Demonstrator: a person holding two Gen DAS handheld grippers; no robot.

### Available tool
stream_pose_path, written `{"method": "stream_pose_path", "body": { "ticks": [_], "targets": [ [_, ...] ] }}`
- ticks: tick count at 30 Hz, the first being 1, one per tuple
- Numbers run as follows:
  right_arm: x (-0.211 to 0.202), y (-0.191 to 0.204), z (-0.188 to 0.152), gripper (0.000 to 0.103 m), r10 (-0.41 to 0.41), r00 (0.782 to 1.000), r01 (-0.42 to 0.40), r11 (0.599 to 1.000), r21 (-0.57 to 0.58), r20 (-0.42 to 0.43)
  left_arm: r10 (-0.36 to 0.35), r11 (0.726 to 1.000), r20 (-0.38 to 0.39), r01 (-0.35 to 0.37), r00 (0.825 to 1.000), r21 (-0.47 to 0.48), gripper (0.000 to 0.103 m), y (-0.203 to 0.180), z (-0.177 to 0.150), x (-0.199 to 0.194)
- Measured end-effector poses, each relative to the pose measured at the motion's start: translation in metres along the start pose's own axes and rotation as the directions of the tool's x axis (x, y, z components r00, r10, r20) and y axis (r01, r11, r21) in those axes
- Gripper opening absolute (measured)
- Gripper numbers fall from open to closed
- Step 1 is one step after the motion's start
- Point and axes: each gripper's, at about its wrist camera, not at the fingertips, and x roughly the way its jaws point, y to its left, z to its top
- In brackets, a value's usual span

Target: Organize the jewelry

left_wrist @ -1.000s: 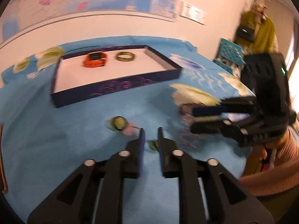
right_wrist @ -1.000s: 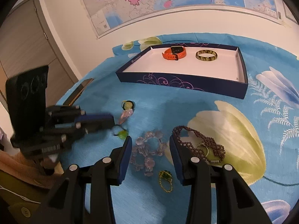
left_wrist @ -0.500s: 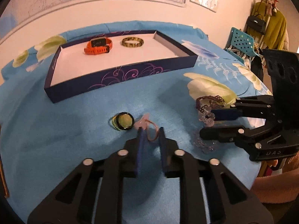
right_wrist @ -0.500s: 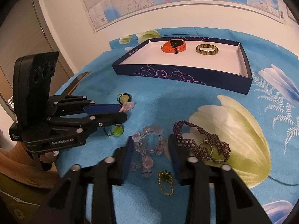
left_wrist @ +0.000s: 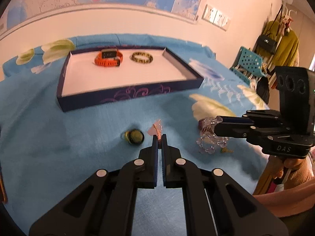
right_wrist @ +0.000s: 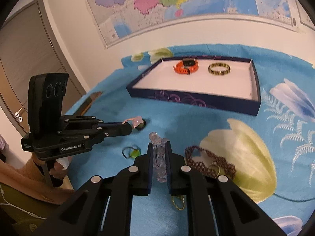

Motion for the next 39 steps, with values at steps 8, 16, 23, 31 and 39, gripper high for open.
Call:
{"method": "stream_pose_path", "body": {
  "ticks": [8, 16, 23, 31, 39],
  "targets": [
    [-0.012, 0.001, 0.025, 0.008, -0.005, 0.998, 0.006, 1.0, -0.019, 0.061, 0.007, 1.0, 0.075, -0.007, 0.997, 0.005, 0.004, 0.004, 0.021, -0.02],
    [-0.015, -0.005, 0.048, 0.008, -0.025, 0.994, 0.028, 0.999, -0.03, 0.108, 0.023, 1.0, 0.111, -0.024, 0.994, 0.008, 0.004, 0.012, 0.039, -0.026],
    [-0.015, -0.015, 0.067, 0.008, -0.03, 0.99, 0.033, 0.999, -0.019, 0.141, 0.039, 0.999, 0.127, -0.04, 0.991, 0.005, 0.004, 0.019, 0.05, -0.024],
    [-0.008, -0.026, 0.085, 0.008, -0.07, 0.985, 0.073, 0.997, -0.012, 0.158, 0.054, 0.999, 0.132, -0.052, 0.99, -0.012, 0.004, 0.03, 0.062, -0.018],
    [0.005, -0.037, 0.106, 0.008, -0.094, 0.982, 0.097, 0.995, -0.007, 0.163, 0.074, 0.997, 0.132, -0.075, 0.988, -0.001, 0.004, 0.035, 0.079, -0.007]
  ]
}}
